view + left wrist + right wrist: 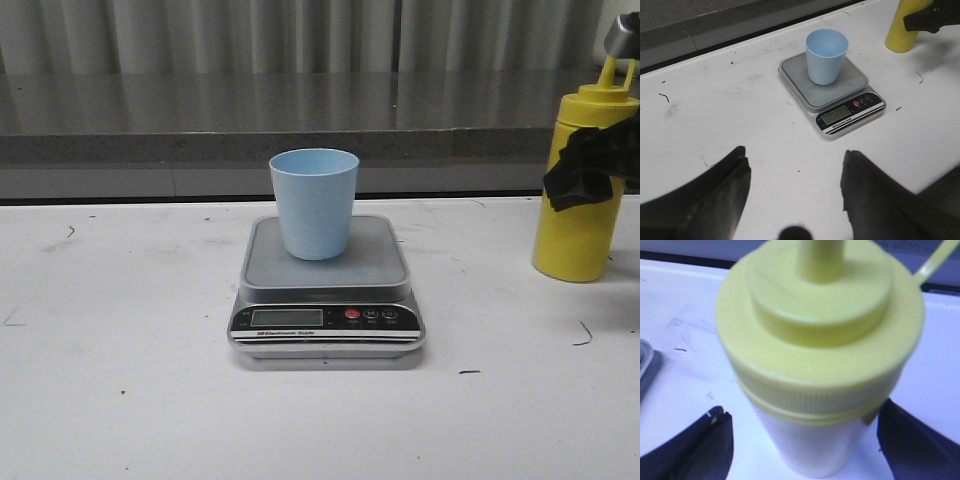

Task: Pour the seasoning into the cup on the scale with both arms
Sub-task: 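Open the right gripper and lift it off the bottle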

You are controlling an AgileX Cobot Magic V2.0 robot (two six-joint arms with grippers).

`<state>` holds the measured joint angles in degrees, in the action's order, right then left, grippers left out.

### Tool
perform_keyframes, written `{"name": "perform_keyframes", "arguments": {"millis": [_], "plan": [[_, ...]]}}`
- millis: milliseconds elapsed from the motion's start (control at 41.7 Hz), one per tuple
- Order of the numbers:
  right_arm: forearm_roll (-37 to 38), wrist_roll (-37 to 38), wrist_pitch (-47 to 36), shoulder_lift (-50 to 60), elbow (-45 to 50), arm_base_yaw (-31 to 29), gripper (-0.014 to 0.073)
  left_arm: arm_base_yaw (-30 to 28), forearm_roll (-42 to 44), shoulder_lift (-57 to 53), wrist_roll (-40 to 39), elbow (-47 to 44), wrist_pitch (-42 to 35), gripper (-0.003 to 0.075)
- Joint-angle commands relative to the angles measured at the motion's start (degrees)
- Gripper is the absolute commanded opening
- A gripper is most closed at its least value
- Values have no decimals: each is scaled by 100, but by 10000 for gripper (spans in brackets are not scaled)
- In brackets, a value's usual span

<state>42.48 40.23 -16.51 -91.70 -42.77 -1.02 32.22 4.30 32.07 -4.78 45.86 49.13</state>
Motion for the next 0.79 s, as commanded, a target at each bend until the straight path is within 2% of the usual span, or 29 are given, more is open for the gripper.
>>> {"name": "perform_keyframes", "arguments": {"millis": [0,144,336,408,480,767], "plan": [[921,1328,400,604,-89,121,605,31,-25,5,-25,145,-381,400],[2267,2902,1011,1150,-89,360,605,31,-25,5,-25,145,-381,400],[3953,5136,621,1696,-89,468,605,31,-25,5,-25,145,-381,400],[5036,6128,537,1790,-89,468,605,31,-25,5,-25,145,-381,400],[6455,7201,360,1843,-89,468,605,31,-25,5,-25,145,-381,400],[6413,7207,13,2030,192,391,605,31,-25,5,-25,145,-381,400]]}}
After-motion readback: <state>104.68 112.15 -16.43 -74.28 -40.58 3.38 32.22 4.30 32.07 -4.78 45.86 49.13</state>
